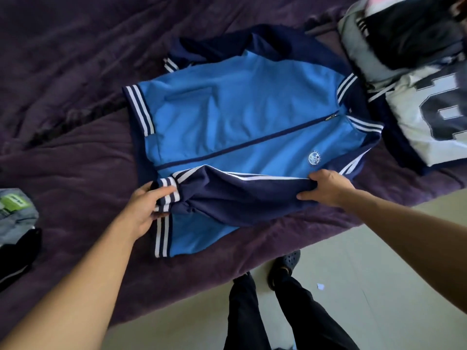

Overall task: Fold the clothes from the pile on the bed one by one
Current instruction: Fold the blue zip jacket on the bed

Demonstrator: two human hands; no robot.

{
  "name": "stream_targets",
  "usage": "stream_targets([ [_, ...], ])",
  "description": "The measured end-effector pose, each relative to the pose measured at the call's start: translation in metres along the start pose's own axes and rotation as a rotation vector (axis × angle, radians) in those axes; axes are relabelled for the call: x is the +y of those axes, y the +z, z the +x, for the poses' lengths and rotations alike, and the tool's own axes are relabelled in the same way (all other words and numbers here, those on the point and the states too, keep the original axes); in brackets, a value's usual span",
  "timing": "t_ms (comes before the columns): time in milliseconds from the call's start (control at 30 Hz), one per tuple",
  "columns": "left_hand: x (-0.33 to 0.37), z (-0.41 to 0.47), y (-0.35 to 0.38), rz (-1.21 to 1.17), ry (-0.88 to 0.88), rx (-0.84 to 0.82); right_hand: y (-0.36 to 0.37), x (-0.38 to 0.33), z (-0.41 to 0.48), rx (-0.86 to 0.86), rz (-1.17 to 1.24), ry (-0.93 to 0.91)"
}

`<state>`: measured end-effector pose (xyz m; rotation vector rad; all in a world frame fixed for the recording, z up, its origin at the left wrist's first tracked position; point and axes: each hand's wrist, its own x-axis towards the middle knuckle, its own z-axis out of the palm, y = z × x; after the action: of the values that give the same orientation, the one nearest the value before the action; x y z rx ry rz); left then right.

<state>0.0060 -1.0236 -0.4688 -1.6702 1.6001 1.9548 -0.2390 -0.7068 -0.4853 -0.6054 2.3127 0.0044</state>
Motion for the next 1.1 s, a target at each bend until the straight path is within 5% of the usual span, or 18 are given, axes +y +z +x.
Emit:
stream_targets([
  [167,0.089,0.011,0.042,0.023,0.161,-0.037,-0.019,0.018,-0.014,0.012,0.321,0.082],
  [467,0.223,0.076,0.227,0.212,0.343,-0.051,-0.025,0.087,0.007,-0.006,0.283,0.176],
  [567,0.215,0.117,0.284,0.266,0.277,0.064,-0.016,0.115,0.026,-0.156,0.21,0.176],
  [700,0.155,0.137,0.312,0.732,0.321,0.203,-0.019,0.135,0.053,-0.173,0.3,0.156],
  [767,0.124,0.135,0.318,1.029,0.413,0.125,-0.029,0.135,0.073,-0.097,0.414,0.094],
  [867,0.095,0.133,0.319,1.357,0.366,-0.021,-0.037,0.132,0.105,-0.213,0.386,-0.021],
  [1000,0.116,0.146,0.315,1.267,0.191,-0.05,-0.051,0.129,0.142,-0.334,0.119,-0.049],
  [1100,0.149,0.157,0.306,1.12,0.223,0.001,-0.101,0.104,0.179,-0.173,0.088,-0.141],
])
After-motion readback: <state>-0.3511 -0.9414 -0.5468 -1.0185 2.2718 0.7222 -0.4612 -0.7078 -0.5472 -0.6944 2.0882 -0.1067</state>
